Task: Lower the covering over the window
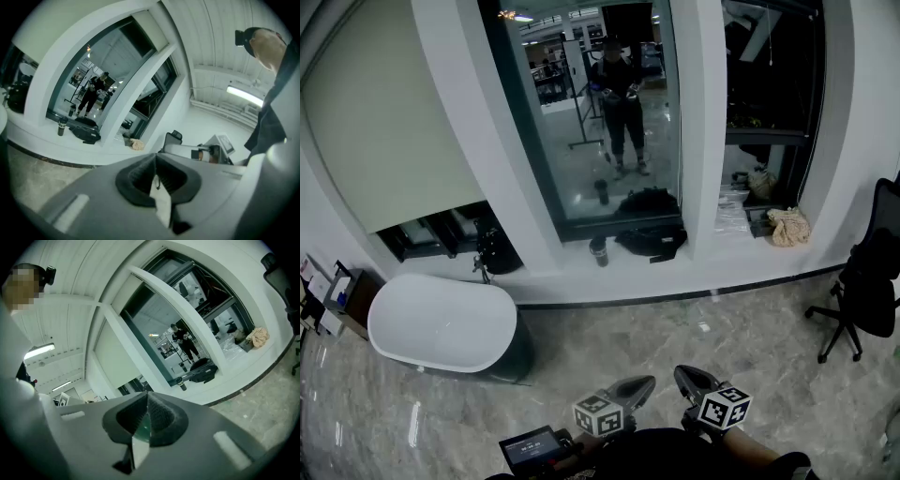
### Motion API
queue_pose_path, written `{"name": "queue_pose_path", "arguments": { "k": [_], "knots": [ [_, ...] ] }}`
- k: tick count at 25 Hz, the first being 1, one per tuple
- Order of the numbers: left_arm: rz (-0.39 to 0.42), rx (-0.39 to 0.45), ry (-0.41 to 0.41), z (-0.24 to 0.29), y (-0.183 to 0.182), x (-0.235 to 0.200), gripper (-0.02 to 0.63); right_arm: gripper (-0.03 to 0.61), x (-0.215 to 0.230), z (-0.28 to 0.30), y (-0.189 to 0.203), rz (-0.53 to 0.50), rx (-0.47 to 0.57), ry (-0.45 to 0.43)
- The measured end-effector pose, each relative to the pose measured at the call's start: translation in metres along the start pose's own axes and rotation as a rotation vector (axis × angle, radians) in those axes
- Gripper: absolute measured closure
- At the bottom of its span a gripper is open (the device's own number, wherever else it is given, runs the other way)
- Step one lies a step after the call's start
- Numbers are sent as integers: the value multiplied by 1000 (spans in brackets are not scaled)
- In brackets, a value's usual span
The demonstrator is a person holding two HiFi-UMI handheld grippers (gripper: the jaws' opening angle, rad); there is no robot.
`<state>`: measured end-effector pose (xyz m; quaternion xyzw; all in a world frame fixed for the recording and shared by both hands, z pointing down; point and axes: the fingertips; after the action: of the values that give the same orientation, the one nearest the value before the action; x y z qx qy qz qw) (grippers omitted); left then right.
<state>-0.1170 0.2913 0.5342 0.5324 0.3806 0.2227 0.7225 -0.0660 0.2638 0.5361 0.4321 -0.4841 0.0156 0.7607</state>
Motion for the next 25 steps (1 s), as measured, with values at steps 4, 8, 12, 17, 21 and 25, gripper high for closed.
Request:
{"name": "queue_pose_path", "arguments": {
  "k": [4,8,12,17,21,25],
  "knots": [
    [6,0,5,1,-1,1,612,571,0,0,-1,-4,4,-1],
    [6,-2,4,2,-2,1,612,571,-1,-1,-2,-7,4,-1],
    [9,-7,3,3,-1,3,612,571,-1,-3,-2,-9,5,-3],
    [4,-17,0,4,2,7,612,572,1,-7,-1,2,9,-8],
    [1,-33,1,13,10,13,612,572,8,-17,-4,30,26,-32],
    [0,-49,-2,28,12,22,612,572,22,-28,-13,65,34,-33]
  ]
}}
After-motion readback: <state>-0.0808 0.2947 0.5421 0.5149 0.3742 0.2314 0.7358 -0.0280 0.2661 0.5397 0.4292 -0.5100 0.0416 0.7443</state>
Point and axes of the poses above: the fingertips, and each gripper's own axes: z forward along the fingers, x to its right, y out of its underside, and after that the axes turned 13 degrees about z, right-handed
